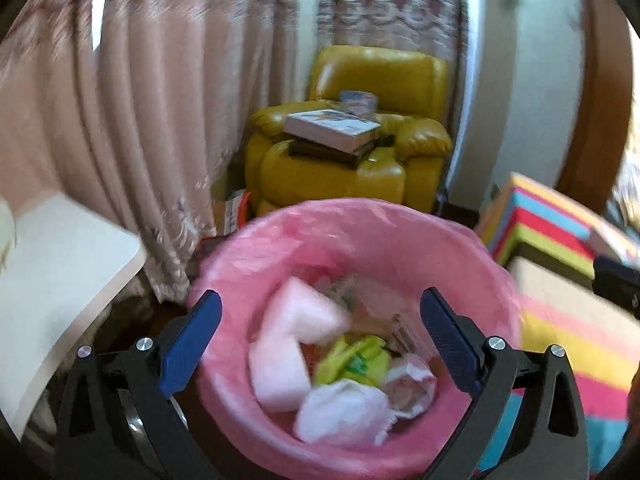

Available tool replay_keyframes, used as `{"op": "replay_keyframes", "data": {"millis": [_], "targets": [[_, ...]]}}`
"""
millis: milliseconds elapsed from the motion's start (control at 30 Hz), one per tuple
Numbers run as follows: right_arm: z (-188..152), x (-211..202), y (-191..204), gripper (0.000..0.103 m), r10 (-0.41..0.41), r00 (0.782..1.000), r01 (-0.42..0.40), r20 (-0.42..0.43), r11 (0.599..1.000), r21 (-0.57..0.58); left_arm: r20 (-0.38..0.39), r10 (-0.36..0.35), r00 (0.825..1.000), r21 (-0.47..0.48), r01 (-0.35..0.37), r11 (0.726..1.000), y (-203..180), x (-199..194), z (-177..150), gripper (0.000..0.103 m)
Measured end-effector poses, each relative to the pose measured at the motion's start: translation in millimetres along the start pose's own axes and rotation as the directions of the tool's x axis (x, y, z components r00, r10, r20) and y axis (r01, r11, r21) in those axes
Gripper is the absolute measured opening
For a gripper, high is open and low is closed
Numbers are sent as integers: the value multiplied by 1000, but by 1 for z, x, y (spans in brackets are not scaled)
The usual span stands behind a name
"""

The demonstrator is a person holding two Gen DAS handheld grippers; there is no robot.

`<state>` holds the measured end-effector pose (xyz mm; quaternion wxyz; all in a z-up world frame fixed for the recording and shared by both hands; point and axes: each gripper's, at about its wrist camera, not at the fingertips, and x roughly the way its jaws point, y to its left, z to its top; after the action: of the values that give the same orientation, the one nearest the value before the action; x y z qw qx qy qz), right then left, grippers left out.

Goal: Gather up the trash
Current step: 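Move both open tools back over the striped table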

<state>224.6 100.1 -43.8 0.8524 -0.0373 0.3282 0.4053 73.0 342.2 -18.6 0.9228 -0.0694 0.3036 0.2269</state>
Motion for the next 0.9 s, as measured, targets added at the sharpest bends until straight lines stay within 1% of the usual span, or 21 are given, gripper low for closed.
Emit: {"op": "replay_keyframes", "data": {"millis": [67, 133, 233, 300, 333, 367, 433, 467, 533, 567, 600, 633, 667, 733, 767, 900], "targets": [[-11, -11, -17, 81, -46, 999, 46, -7, 999, 12, 10, -17, 1000, 51, 16, 999, -23, -4, -3, 94], [-21, -25, -37, 81, -90, 996, 90, -7, 996, 28, 3, -59, 998, 81, 59, 995, -49, -6, -5, 94], [-36, -49, -74, 81, -159, 987, 158, 3, 984, 78, -12, -170, 985, 101, 171, 980, -99, -8, -4, 97], [-45, -65, -99, 82, -209, 978, 206, 10, 971, 120, -25, -219, 975, 121, 220, 968, -132, -7, -3, 97], [-49, -75, -115, 82, -240, 971, 235, 12, 961, 146, -35, -241, 970, 131, 244, 961, -145, -6, -3, 97], [-51, -82, -127, 82, -260, 966, 254, 15, 953, 165, -47, -277, 960, 147, 281, 948, -165, -6, -2, 97], [-59, -101, -155, 82, -326, 945, 314, 23, 926, 210, -62, -326, 943, 175, 332, 927, -202, -7, -1, 97], [-63, -110, -169, 82, -361, 932, 345, 26, 908, 236, -68, -341, 938, 184, 348, 919, -215, -5, -2, 97], [-67, -124, -192, 82, -405, 914, 381, 29, 879, 287, -75, -372, 925, 194, 379, 905, -246, -3, -1, 97], [-70, -131, -204, 82, -433, 901, 402, 31, 860, 315, -73, -380, 922, 195, 387, 901, -258, -2, -1, 97], [-72, -134, -212, 82, -450, 893, 415, 30, 847, 333, -70, -387, 919, 198, 393, 898, -270, 0, -1, 97], [-75, -138, -223, 82, -470, 882, 431, 27, 828, 360, -66, -391, 918, 202, 396, 896, -282, 1, -2, 97], [-76, -140, -231, 82, -482, 876, 438, 19, 812, 385, -61, -384, 921, 211, 388, 897, -296, 5, -2, 97], [-76, -138, -240, 82, -499, 867, 452, 7, 790, 414, -60, -369, 927, 221, 373, 901, -313, 10, -3, 97], [-76, -137, -244, 82, -508, 861, 459, 4, 781, 423, -52, -353, 934, 223, 355, 908, -321, 12, -4, 97], [-66, -124, -255, 83, -541, 841, 482, 0, 749, 454, -16, -303, 953, 209, 299, 931, -324, 17, -3, 97]]}}
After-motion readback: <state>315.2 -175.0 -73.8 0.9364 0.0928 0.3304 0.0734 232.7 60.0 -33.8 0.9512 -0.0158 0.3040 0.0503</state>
